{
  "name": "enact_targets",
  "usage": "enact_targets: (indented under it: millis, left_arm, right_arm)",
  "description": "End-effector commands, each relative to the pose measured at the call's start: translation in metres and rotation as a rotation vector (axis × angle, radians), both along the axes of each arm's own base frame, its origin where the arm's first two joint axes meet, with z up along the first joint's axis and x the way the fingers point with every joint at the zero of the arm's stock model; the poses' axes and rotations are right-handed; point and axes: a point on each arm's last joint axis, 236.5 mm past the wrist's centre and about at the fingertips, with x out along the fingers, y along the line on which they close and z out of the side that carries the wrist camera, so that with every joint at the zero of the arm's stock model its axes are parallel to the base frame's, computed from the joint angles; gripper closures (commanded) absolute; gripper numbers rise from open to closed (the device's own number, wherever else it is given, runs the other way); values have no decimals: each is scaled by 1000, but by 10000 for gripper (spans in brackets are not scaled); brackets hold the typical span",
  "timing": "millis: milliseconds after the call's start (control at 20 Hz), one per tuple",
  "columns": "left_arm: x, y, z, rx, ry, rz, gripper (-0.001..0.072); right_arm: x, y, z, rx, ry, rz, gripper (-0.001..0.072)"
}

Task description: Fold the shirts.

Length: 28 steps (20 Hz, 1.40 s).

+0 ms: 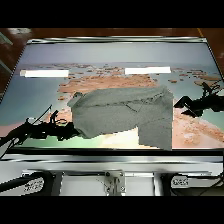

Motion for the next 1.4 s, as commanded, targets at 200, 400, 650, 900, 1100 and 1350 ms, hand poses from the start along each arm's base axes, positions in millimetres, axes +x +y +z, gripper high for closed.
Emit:
enact_targets:
  millis: [200, 400, 650, 900, 1100, 1350]
  left_arm:
    - [9, -10, 35, -43, -115, -23, 674]
    - [21, -10, 58, -44, -200, -18, 674]
    - [56, -4, 92, -35, -312, -7, 675]
    - [78, -12, 162, -57, -486, -85, 678]
    - [82, -9, 327, 29, -947, -144, 678]
    - [2, 19, 547, 321, -1556, -107, 676]
  right_arm:
    - [-9, 11, -50, 85, 119, -11, 24]
    - [2, 27, -63, 183, 114, -58, 25]
    - [2, 51, -52, 302, 106, -22, 552]
    - [2, 79, 32, 366, -114, 220, 650]
    - [17, 92, 196, 172, -625, 302, 650]
    - [-67, 94, 447, -310, -1364, 108, 650]
